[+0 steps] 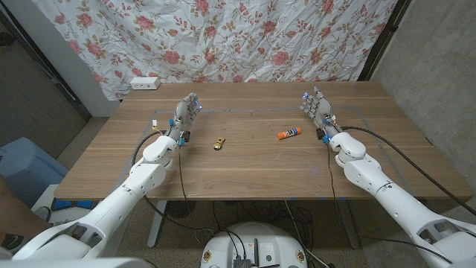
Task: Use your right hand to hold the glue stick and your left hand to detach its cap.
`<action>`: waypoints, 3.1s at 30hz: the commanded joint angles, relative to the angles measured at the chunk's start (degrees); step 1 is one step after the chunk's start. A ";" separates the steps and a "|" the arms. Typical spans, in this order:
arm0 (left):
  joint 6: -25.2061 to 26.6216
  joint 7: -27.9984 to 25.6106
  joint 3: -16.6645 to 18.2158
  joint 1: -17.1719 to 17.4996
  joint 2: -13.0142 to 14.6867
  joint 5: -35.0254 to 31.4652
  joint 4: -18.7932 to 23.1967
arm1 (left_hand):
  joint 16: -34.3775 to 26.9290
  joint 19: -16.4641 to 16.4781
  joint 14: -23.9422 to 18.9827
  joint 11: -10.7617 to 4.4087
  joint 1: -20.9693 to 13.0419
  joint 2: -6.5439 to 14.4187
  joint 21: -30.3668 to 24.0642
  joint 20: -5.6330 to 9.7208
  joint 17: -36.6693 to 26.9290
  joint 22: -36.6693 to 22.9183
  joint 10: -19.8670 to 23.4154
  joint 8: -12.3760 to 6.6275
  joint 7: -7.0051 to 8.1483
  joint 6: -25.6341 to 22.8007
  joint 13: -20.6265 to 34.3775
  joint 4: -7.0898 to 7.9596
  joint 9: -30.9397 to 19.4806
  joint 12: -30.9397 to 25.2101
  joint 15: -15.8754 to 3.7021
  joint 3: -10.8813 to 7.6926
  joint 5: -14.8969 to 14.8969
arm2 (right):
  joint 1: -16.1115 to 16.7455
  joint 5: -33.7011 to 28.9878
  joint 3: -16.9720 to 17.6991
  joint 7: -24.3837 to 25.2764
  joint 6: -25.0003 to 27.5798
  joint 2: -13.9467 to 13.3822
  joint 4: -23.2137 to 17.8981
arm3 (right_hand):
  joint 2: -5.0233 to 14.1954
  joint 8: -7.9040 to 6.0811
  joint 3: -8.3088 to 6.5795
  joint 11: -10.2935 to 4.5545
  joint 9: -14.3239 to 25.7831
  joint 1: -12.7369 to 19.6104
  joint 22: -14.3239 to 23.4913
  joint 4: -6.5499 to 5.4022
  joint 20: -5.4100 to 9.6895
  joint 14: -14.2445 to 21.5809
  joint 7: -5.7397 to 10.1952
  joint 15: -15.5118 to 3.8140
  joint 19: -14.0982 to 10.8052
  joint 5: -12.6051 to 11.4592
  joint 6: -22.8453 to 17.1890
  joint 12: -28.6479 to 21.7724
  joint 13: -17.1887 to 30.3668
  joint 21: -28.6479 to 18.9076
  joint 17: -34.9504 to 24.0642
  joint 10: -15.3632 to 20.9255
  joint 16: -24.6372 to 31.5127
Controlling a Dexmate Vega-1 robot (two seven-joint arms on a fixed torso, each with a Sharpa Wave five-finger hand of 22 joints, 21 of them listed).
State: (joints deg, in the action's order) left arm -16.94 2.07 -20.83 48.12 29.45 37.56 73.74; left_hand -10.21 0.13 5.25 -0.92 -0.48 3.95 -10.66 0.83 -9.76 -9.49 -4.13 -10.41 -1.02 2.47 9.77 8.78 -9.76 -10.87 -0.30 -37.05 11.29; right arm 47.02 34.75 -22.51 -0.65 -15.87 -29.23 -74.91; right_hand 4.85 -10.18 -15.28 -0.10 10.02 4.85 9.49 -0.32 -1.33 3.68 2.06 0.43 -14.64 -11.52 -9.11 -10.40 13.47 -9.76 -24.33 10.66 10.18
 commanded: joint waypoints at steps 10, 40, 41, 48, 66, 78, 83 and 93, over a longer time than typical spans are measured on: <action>2.73 -2.54 0.20 1.03 2.31 -1.37 3.99 | -0.29 0.05 0.11 -0.09 -0.33 4.83 -0.21 0.60 -0.08 -0.28 0.03 -0.24 0.06 0.13 0.25 -0.34 -0.14 -0.34 0.05 -0.54 0.46 | -1.63 -8.02 -2.66 1.96 0.32 -3.24 -2.04 | -0.24 -0.53 -0.91 0.01 0.13 0.89 0.15 0.66 1.23 0.53 0.80 -1.06 0.69 -0.63 -0.73 -0.54 -0.51 -0.42 0.94 0.65 0.57; 5.86 -8.00 -0.22 1.33 1.93 -3.27 7.96 | -0.31 1.26 -1.78 -1.05 -0.82 4.61 -0.48 0.95 0.09 -0.24 2.72 -0.68 0.79 -3.13 0.20 -1.47 -0.13 -0.79 -1.77 -1.13 0.46 | -2.67 -26.75 -5.72 1.38 -1.71 -14.95 -5.57 | -0.33 0.05 -1.86 -1.84 0.03 2.03 0.11 2.60 2.11 -1.73 3.36 -2.30 4.38 -0.51 0.65 -0.08 -2.03 -0.29 3.98 -0.70 0.15; 6.06 -8.08 -0.26 1.32 2.01 -3.33 8.14 | -0.30 1.27 -1.82 -1.18 -0.83 4.61 -0.48 0.95 0.09 -0.24 2.91 -0.67 0.79 -3.19 0.20 -1.49 -0.13 -0.84 -1.76 -1.14 0.46 | -2.85 -27.77 -5.92 1.26 -1.55 -15.51 -5.80 | -0.35 0.09 -1.90 -1.95 0.03 2.08 0.12 2.71 2.05 -2.01 3.46 -2.34 4.63 -0.49 0.90 0.01 -2.09 -0.27 4.16 -1.02 0.11; 7.32 -10.22 0.07 2.18 2.19 -3.49 10.31 | -0.29 1.46 -2.05 -1.30 -0.84 4.60 -0.50 0.97 0.09 -0.24 3.12 -0.60 0.84 -3.34 0.20 -1.59 -0.13 -0.80 -1.85 -1.22 0.45 | -4.62 -33.22 -7.11 0.16 -3.95 -17.63 -4.76 | -0.42 0.54 -2.05 -2.82 0.02 2.09 0.15 3.34 1.28 -3.73 5.10 -1.80 5.77 -0.29 3.94 0.23 -2.40 -0.42 5.23 -3.01 0.13; 7.95 -11.87 0.68 3.79 2.09 -2.89 11.99 | -0.29 2.01 -2.74 -1.31 -0.81 4.61 -0.58 0.96 0.06 -0.24 3.79 -0.45 0.92 -3.72 0.21 -1.71 -0.15 -0.75 -1.91 -1.42 0.42 | -7.40 -47.06 -9.89 -2.40 -0.10 -22.70 -9.05 | -0.31 0.51 -2.60 -4.13 -0.03 3.05 0.26 5.57 -0.31 -8.44 7.00 -0.60 9.72 0.25 10.31 0.17 -2.68 -0.31 7.42 -6.74 0.25; 10.32 -7.76 0.17 2.27 3.94 -1.61 11.07 | -0.27 2.34 -3.07 -1.44 -0.80 4.62 -0.61 0.89 0.05 -0.25 4.17 -0.43 0.98 -4.07 0.22 -1.78 -0.16 -0.72 -2.14 -1.55 0.40 | -9.95 -55.06 -11.48 -6.40 2.85 -25.35 -13.45 | -0.69 0.35 -3.43 -4.41 0.04 5.09 0.25 7.66 -0.86 -10.08 8.53 0.17 10.68 0.50 13.08 0.00 -2.65 -0.56 8.30 -7.74 0.43; 7.93 -10.32 0.57 3.21 2.76 -2.74 10.87 | -0.17 2.42 -3.07 -1.79 -0.77 4.69 -0.57 0.98 0.03 -0.25 4.63 -0.61 1.12 -4.88 0.22 -1.77 -0.17 -0.75 -2.32 -1.66 0.40 | -9.69 -57.08 -11.32 -8.67 5.42 -26.80 -17.00 | -1.00 0.01 -3.90 -4.55 0.12 6.43 0.25 8.78 -0.93 -10.68 8.52 0.45 10.99 0.68 13.76 0.00 -2.59 -0.61 8.63 -8.26 0.51; 8.53 -9.65 1.39 4.10 4.24 -1.98 12.25 | -0.07 2.37 -3.06 -1.84 -0.89 4.87 -0.47 1.27 0.06 -0.25 4.96 -0.55 1.26 -5.26 0.23 -1.90 -0.16 -0.71 -2.41 -1.92 0.41 | -10.58 -59.19 -11.42 -14.54 8.61 -28.26 -21.21 | -1.21 -1.10 -5.74 -4.20 0.37 10.87 0.21 10.81 -2.08 -10.95 7.86 1.35 10.90 0.46 13.46 -0.78 -2.37 -0.92 9.42 -7.20 1.08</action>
State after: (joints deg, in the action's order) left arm -8.31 -7.25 -20.16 51.34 32.90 35.40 84.92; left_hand -10.20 2.29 2.24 -2.46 -0.78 4.24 -11.10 1.94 -9.61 -9.46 0.51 -10.82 0.41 -2.28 9.73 7.00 -9.74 -11.26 -2.05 -38.43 11.29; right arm 37.69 -20.99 -33.54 -9.55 -10.60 -55.32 -90.86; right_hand 3.56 -10.82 -20.50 -4.35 10.23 14.58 9.46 10.14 -2.69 -7.28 10.25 1.33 -3.45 -10.80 4.44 -10.64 10.81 -10.20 -14.90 2.90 10.82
